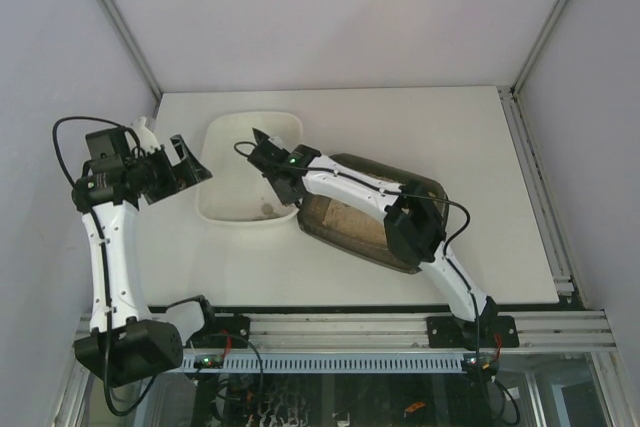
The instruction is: Clean the litter box
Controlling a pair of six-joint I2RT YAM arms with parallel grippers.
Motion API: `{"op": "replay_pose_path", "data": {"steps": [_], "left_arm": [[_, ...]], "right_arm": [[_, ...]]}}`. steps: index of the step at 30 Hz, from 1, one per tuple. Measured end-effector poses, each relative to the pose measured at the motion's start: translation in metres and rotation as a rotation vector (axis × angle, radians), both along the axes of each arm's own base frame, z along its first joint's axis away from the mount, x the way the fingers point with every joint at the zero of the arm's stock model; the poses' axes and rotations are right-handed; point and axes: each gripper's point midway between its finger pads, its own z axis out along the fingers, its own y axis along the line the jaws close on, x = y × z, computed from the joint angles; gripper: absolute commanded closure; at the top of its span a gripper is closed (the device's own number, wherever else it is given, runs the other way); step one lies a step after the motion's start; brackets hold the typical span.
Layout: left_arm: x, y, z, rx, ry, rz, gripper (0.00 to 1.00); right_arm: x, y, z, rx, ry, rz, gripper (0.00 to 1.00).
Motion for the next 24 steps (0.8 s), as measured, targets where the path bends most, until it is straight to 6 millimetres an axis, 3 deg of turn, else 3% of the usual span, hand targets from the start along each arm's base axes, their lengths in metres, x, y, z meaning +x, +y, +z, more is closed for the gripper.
{"op": "replay_pose_path", "data": {"steps": [4,7,11,14,16,18,19,24], "left_arm": [[0.000,0.002,-0.004,0.014,-0.005,0.004,0.00],[-0.001,0.007,-0.008,0.053,-0.005,0.022,0.00],[0.002,0.016,-0.011,0.145,-0.005,0.056,0.00],[0.006,-0.001,-0.015,0.216,-0.001,-0.006,0.00],[0.011,-0.031,-0.020,0.254,0.003,-0.111,0.00],[0.016,-0.059,-0.030,0.265,0.025,-0.206,0.00],[0.018,-0.072,-0.035,0.261,0.047,-0.247,0.00],[0.036,-0.122,-0.057,0.232,0.156,-0.386,0.00]], "right_arm": [[0.006,-0.005,0.008,0.035,-0.049,-0.007,1.00],[-0.002,-0.021,0.036,0.098,-0.066,-0.007,1.00],[0.000,-0.061,0.119,0.275,-0.139,-0.057,1.00],[0.004,-0.105,0.179,0.392,-0.243,-0.127,1.00],[0.000,-0.138,0.197,0.428,-0.279,-0.178,1.00],[-0.014,-0.167,0.194,0.434,-0.264,-0.217,1.00],[-0.024,-0.180,0.184,0.421,-0.233,-0.236,1.00],[-0.078,-0.216,0.101,0.277,0.003,-0.274,1.00]]}}
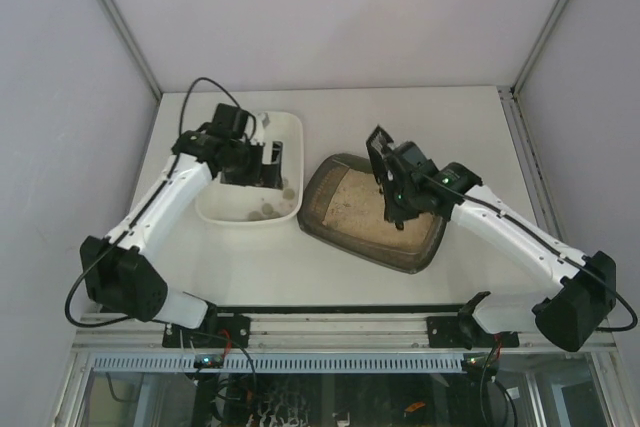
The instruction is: Clean the litter box
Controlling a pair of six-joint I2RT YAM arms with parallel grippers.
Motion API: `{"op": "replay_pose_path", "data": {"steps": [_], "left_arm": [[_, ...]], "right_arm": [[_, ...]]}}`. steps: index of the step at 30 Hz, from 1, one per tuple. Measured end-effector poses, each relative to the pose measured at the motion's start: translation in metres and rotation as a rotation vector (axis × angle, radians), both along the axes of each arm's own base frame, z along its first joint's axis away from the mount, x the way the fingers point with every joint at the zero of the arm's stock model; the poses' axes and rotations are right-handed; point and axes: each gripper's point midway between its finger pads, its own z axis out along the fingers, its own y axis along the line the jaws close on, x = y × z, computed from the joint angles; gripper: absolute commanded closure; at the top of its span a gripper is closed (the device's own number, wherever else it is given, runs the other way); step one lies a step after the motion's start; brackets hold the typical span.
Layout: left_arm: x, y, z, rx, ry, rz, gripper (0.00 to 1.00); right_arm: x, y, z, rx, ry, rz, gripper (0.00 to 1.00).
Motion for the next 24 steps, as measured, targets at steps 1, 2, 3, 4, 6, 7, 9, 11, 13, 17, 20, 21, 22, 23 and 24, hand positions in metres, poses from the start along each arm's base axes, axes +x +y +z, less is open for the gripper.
{"op": "replay_pose_path", "data": {"steps": [1,2,3,4,6,7,9,11,13,17,20,21,22,23,24], "left_arm": [[-0.001,-0.011,-0.007,0.007,0.019,-0.033,0.00],[-0.007,-0.023,-0.012,0.017,0.038,-0.070,0.00],[-0.015,-0.037,-0.017,0.034,0.051,-0.116,0.00],[-0.022,-0.050,-0.019,0.043,0.054,-0.159,0.00],[-0.037,-0.075,-0.020,0.064,0.045,-0.245,0.00],[-0.044,-0.086,-0.019,0.073,0.035,-0.283,0.00],[-0.052,-0.107,-0.014,0.074,0.009,-0.350,0.00],[-0.055,-0.126,-0.006,0.064,-0.032,-0.424,0.00],[-0.058,-0.144,0.002,0.039,-0.073,-0.546,0.00],[-0.079,-0.171,0.007,-0.002,-0.093,-0.896,0.00],[-0.088,-0.185,-0.002,0.004,-0.098,-1.104,0.00],[-0.092,-0.188,-0.008,0.014,-0.093,-1.172,0.00],[-0.096,-0.191,-0.013,0.025,-0.087,-1.236,0.00],[-0.099,-0.193,-0.018,0.039,-0.078,-1.288,0.00],[-0.102,-0.197,-0.022,0.055,-0.072,-1.347,0.00]], "right_arm": [[-0.013,-0.007,-0.016,-0.030,0.059,0.004,1.00],[-0.025,-0.014,-0.030,-0.060,0.115,0.006,1.00],[-0.035,-0.021,-0.039,-0.087,0.159,0.002,1.00],[-0.043,-0.027,-0.045,-0.109,0.189,-0.006,1.00],[-0.050,-0.038,-0.043,-0.129,0.195,-0.033,1.00],[-0.050,-0.042,-0.037,-0.121,0.168,-0.054,1.00],[-0.047,-0.050,-0.017,-0.073,0.083,-0.107,1.00],[-0.045,-0.062,0.011,0.016,-0.028,-0.176,1.00],[-0.044,-0.078,0.041,0.115,-0.144,-0.265,1.00],[-0.051,-0.106,0.083,0.251,-0.304,-0.400,1.00],[-0.059,-0.118,0.095,0.299,-0.353,-0.453,1.00],[-0.061,-0.121,0.095,0.300,-0.353,-0.469,1.00],[-0.063,-0.123,0.093,0.300,-0.349,-0.482,1.00],[-0.064,-0.125,0.092,0.297,-0.343,-0.494,1.00],[-0.065,-0.126,0.091,0.296,-0.338,-0.504,1.00]]}}
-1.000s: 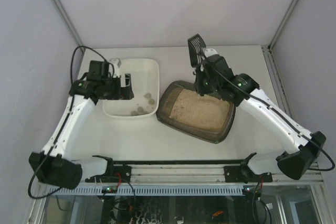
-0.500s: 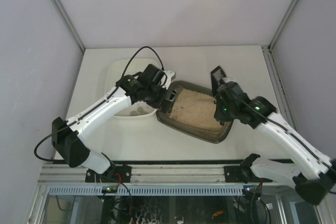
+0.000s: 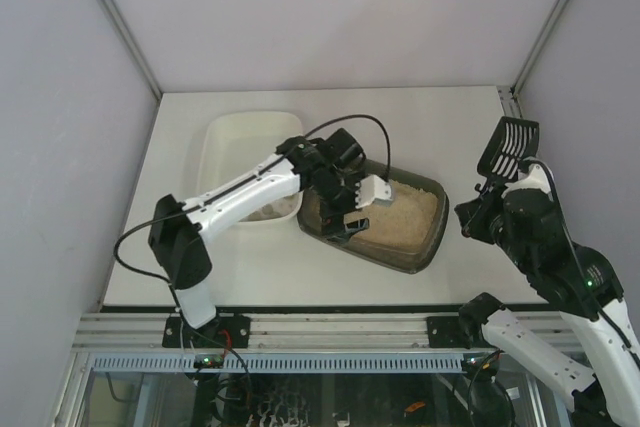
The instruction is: Clean the litter box
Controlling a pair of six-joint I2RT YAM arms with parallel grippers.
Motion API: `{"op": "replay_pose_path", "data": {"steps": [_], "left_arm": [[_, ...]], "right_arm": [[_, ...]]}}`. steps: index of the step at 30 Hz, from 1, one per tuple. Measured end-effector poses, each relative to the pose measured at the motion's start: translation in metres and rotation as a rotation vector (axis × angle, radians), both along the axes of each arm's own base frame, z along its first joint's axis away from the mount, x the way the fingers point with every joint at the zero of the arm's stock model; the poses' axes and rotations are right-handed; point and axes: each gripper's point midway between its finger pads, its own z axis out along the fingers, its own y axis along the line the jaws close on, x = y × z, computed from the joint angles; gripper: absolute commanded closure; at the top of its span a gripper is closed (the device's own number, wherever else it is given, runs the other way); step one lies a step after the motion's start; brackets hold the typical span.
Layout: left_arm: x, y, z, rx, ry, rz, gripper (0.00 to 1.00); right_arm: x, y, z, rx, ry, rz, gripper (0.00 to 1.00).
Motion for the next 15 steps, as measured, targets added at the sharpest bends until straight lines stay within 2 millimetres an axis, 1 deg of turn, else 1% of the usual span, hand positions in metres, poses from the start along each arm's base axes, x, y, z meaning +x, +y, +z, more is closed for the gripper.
{"op": "replay_pose_path", "data": {"steps": [2,3,5,7,10,13,15], "left_arm": [[-0.007,-0.011,-0.008,0.027,-0.006,-0.107,0.01],[-0.009,-0.017,-0.011,0.034,-0.011,-0.145,0.04],[-0.015,-0.029,-0.020,0.050,-0.019,-0.212,0.05],[-0.019,-0.039,-0.029,0.070,-0.028,-0.260,0.05],[-0.024,-0.048,-0.045,0.097,-0.018,-0.302,0.07],[-0.026,-0.049,-0.057,0.115,-0.002,-0.322,0.14],[-0.026,-0.050,-0.059,0.117,-0.007,-0.337,0.22]], "right_arm": [[-0.003,-0.004,-0.004,0.000,0.016,-0.020,1.00],[-0.005,-0.005,-0.004,0.002,0.020,-0.027,1.00],[-0.008,-0.009,-0.004,0.010,0.018,-0.042,1.00],[-0.012,-0.013,-0.004,0.015,0.014,-0.056,1.00],[-0.017,-0.019,-0.005,0.016,0.014,-0.074,1.00],[-0.021,-0.024,-0.007,0.012,0.014,-0.094,1.00],[-0.023,-0.027,-0.008,0.009,0.014,-0.102,1.00]]}}
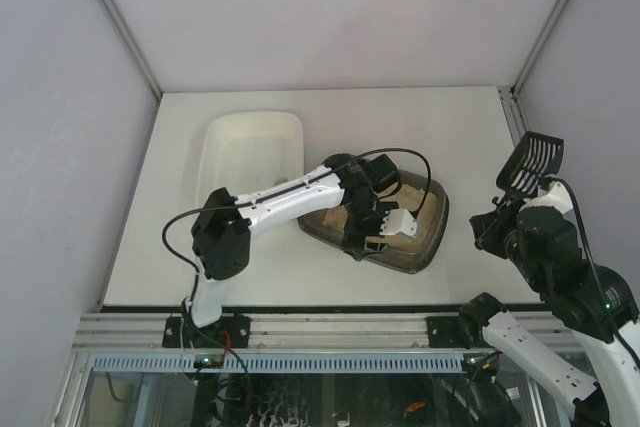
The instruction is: Clean the litter box
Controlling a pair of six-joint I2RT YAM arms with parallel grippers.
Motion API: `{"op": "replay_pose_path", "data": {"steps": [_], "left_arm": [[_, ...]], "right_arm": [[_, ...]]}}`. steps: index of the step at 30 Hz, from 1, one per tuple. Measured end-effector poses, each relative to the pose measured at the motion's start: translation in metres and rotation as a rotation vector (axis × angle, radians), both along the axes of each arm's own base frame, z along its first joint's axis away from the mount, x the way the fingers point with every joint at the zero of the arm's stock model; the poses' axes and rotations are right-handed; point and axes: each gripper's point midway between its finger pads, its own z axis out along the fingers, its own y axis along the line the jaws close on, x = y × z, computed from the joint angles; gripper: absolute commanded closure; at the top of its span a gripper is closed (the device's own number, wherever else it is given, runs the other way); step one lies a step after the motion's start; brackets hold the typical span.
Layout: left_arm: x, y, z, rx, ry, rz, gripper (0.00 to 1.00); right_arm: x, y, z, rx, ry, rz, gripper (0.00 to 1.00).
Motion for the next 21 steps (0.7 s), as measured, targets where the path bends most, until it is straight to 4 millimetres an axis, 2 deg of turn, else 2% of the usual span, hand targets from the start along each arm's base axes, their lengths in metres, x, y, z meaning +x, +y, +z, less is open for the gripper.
{"op": "replay_pose_path", "data": {"steps": [3,5,11,16,21], "left_arm": [[0.002,0.000,-0.003,0.006,-0.032,-0.036,0.40],[0.005,0.002,-0.009,0.028,-0.066,-0.080,0.45],[0.012,0.020,-0.033,0.134,-0.119,-0.207,0.70],[0.016,0.027,-0.030,0.154,-0.157,-0.295,0.92],[0.020,0.045,-0.031,0.238,-0.208,-0.419,1.00]], "right_arm": [[-0.003,-0.004,-0.001,-0.007,0.002,-0.013,1.00],[-0.003,-0.006,-0.002,-0.009,0.006,-0.020,1.00],[-0.005,-0.009,-0.009,-0.006,0.009,-0.037,1.00],[-0.008,-0.011,-0.013,0.000,0.010,-0.050,1.00],[-0.010,-0.013,-0.014,0.012,0.003,-0.064,1.00]]}}
